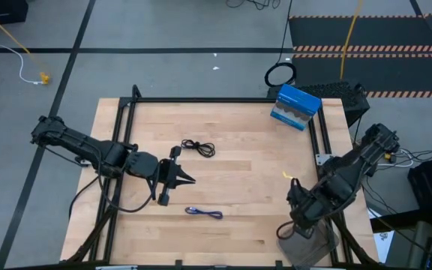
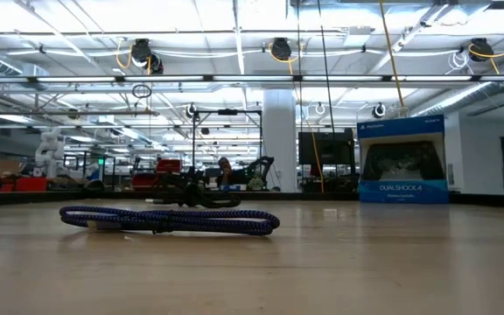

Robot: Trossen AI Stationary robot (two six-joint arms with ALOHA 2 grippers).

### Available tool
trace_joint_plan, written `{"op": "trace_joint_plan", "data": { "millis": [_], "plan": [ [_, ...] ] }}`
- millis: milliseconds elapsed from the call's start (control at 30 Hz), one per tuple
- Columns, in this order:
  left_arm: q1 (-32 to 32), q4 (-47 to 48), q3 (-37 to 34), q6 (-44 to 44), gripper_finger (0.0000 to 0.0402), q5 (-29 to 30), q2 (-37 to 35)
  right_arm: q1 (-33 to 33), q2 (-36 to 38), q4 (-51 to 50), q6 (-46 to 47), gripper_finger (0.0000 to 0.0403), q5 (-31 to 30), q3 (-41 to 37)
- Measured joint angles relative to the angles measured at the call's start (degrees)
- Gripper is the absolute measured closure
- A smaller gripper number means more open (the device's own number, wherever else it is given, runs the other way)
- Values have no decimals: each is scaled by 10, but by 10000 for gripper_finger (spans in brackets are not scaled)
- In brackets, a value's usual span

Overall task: Pick and place USB-C Cables
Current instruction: Put the bottom black charger cable into the black bin

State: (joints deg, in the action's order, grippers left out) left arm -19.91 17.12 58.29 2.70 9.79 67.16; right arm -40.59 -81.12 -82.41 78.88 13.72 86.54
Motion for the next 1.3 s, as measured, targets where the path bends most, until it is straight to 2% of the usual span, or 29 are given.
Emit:
{"op": "trace_joint_plan", "data": {
  "millis": [433,767,1300],
  "plan": [
    [0,-2,0,0,376,0,0,-77,0,11,210,381,15,0],
    [0,-9,0,-1,376,0,0,-126,-5,14,275,381,-32,0],
    [-1,-7,0,-32,376,0,0,-139,-87,62,315,380,-34,0]
  ]
}}
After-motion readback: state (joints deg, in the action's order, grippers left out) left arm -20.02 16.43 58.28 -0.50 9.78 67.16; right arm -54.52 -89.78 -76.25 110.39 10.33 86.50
